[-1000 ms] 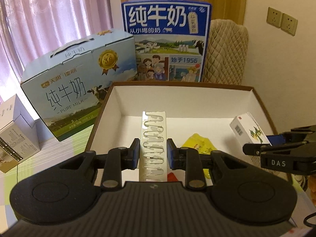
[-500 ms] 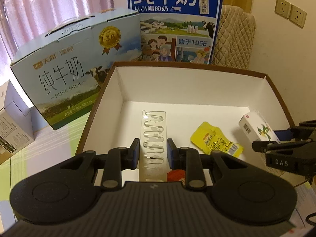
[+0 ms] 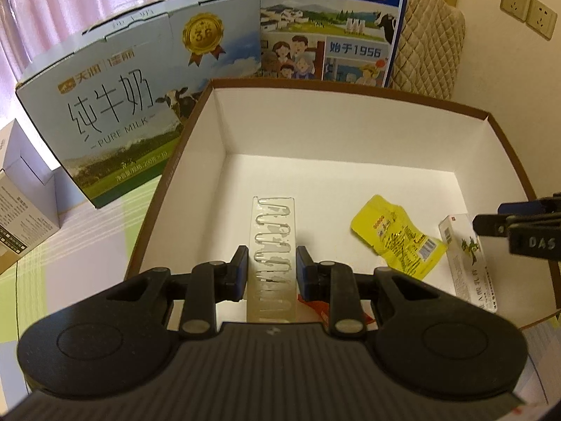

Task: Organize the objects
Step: 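Open both grippers to release the ointment box and tray strip in the box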

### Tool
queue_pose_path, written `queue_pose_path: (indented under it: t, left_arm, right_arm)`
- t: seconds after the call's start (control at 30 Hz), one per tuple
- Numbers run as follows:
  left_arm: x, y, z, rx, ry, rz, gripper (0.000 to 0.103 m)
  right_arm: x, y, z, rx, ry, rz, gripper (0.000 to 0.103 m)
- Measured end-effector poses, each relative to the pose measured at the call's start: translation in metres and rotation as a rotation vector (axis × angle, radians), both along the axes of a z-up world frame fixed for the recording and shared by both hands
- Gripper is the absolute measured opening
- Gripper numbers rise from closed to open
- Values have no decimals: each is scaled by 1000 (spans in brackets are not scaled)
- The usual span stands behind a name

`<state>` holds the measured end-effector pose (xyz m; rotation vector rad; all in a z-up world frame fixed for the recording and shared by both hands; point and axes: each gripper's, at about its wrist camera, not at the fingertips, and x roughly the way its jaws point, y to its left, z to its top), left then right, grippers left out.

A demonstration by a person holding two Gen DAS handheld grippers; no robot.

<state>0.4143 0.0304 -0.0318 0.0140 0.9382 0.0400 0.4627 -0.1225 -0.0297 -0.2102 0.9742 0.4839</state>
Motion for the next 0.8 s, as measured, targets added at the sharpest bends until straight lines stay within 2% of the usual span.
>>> queue_pose_path:
  t: [0.23, 0.37, 0.47, 0.8]
  left_arm:
    - [6, 3, -11, -5, 55, 13, 24]
    - [5, 4, -11, -7, 57, 12, 24]
    - [3, 4, -7, -10, 51, 9, 31]
    - [-15, 8, 18, -10, 27, 34, 42]
  right_arm:
    - [-1, -4, -1, 28, 14, 5, 36]
    - [-2, -6, -3, 36, 19, 12, 37]
    - [-4, -9, -2, 46, 21, 12, 37]
    - [-18, -27, 15, 136, 15, 40, 42]
